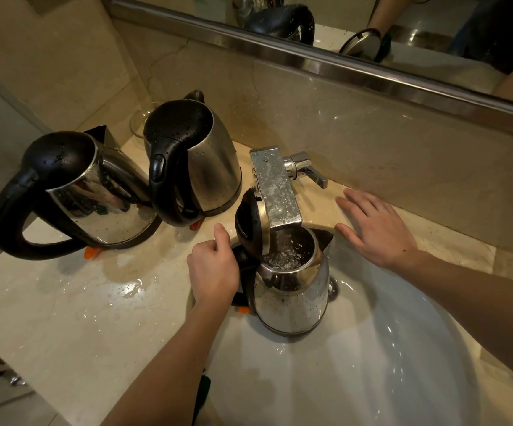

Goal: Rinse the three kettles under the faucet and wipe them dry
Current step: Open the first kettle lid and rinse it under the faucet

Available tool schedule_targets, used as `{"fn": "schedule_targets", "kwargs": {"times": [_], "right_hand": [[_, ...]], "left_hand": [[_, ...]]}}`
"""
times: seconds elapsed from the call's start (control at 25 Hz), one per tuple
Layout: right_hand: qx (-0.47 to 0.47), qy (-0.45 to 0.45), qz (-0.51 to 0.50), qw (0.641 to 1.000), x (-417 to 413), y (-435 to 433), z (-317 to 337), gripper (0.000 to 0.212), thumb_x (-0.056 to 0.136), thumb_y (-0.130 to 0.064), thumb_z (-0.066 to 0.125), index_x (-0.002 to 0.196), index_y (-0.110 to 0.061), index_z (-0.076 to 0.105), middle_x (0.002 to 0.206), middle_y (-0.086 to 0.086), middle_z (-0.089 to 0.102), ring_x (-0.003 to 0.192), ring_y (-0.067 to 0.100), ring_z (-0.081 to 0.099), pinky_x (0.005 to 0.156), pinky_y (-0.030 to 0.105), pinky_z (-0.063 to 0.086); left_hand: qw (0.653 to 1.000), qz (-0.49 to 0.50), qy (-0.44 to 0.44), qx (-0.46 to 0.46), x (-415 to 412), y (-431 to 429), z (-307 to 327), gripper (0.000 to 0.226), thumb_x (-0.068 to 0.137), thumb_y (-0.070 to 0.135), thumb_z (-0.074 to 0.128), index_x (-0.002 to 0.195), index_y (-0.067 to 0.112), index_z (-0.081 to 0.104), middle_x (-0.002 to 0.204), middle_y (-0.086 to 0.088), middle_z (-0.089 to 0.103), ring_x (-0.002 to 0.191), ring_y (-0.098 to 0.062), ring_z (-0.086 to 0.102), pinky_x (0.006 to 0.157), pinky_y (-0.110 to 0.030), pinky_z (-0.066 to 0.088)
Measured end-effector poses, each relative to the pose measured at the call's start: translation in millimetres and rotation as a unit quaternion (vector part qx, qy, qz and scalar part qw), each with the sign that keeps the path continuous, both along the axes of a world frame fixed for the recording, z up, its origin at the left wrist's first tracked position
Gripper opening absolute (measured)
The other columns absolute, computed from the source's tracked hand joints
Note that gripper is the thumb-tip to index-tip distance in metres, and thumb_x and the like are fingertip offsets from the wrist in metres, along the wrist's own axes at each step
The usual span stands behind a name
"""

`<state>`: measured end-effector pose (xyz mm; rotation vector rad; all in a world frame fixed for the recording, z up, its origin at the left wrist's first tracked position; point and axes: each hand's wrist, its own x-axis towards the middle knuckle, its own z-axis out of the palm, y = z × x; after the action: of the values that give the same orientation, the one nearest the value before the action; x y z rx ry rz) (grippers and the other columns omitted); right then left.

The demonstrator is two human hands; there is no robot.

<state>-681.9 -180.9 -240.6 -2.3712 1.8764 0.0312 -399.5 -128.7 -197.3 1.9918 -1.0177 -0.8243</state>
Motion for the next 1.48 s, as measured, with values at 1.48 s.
{"fn": "schedule_targets", "kwargs": {"times": [1.48], "right_hand": [[-0.004, 0.003, 0.001, 1.0, -1.9, -0.9, -2.4, 0.074, 0.093, -0.064, 0.009, 0.15, -0.023, 0.032, 0.157, 0.002, 0.031, 0.144, 0.025, 0.027, 0.116, 0.043, 0.026]], "left_hand": [[1.0, -0.005, 0.002, 0.001, -0.5, 1.1, 0.9, 0.059, 0.103, 0.042, 0.035, 0.051, 0.012, 0.034, 0.052, -0.006, 0.034, 0.05, -0.018, 0.034, 0.055, -0.034, 0.033]]}}
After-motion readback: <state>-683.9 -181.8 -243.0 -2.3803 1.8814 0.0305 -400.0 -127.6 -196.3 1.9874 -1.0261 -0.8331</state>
